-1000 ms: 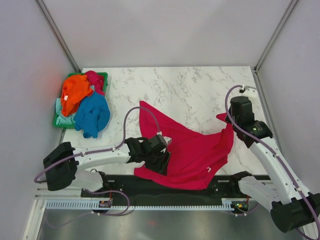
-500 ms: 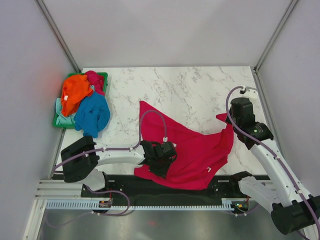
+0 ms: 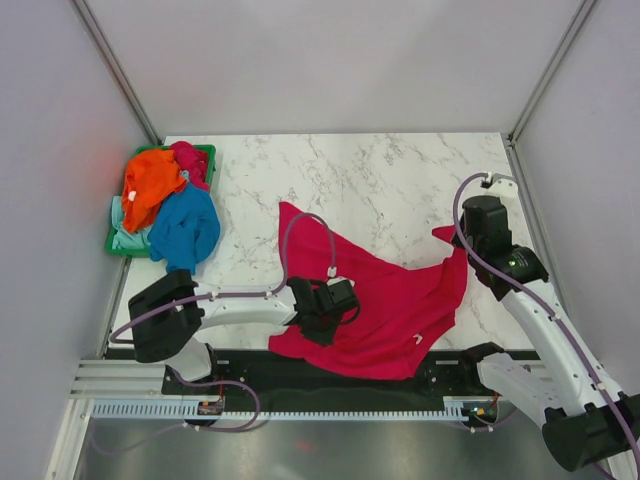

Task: Fold and stack the t-shirts

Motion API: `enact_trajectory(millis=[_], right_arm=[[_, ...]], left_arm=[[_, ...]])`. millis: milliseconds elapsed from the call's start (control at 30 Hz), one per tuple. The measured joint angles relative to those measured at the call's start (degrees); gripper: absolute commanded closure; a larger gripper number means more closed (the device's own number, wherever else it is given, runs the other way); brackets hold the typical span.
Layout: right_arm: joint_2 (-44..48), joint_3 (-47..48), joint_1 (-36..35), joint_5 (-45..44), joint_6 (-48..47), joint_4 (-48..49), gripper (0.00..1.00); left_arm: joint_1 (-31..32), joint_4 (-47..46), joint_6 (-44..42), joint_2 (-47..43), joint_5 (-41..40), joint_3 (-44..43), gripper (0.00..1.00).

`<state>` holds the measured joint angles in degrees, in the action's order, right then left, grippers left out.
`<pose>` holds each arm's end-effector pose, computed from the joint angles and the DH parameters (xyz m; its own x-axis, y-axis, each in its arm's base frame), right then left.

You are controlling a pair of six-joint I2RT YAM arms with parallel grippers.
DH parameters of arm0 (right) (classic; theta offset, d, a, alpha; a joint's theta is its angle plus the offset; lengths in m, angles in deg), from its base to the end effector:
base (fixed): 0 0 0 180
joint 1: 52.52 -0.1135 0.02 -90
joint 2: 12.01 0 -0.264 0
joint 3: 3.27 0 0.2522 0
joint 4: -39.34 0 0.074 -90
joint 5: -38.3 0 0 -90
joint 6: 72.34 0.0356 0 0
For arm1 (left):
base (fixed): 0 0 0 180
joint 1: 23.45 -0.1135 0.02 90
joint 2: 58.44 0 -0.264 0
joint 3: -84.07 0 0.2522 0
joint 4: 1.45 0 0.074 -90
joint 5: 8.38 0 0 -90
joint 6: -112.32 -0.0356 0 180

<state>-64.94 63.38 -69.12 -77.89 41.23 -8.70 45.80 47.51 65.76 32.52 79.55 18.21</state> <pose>0.1898 0.0402 0.3242 -0.4581 0.2379 -0.8565 0.3013 0.9481 0.1022 0.1014 -0.2641 0.1651 -0.8875 0.4031 -0.2233 0.4418 0.8821 -0.1636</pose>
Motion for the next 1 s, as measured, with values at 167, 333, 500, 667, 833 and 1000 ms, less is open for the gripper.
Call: enact_trajectory(millis=[167,333,500,667,833,1000], right_arm=[[0.9,1.4,0.1,0.7,-0.2,-2.2,1.00],[1.4,16.9,0.5,6.3,0.3,-8.3,1.00],[8.8,30.6,0.4,8.2,0.3,-6.4,1.00],[20.5,34.3,0.4,8.1,-3.5,-0.6,1.00],[23.8,37.1,0.4,11.1,-8.2,5.3,1.00],[23.5,39.6,0.5,10.1,-12.1,7.1,1.00]], left_arm=[[0.0,9.8,-0.4,-4.6,-7.7,-7.1,0.98],[0.0,17.3,-3.0,-18.5,-16.1,-20.6,0.98],[0.0,20.6,-8.9,-31.9,-24.3,-35.5,0.98],[0.0,21.8,-19.0,-39.7,-30.9,-45.8,0.98],[0.0,18.1,-29.8,-42.4,-32.3,-52.2,0.98],[0.0,14.8,-39.5,-41.8,-32.6,-55.1,0.98]])
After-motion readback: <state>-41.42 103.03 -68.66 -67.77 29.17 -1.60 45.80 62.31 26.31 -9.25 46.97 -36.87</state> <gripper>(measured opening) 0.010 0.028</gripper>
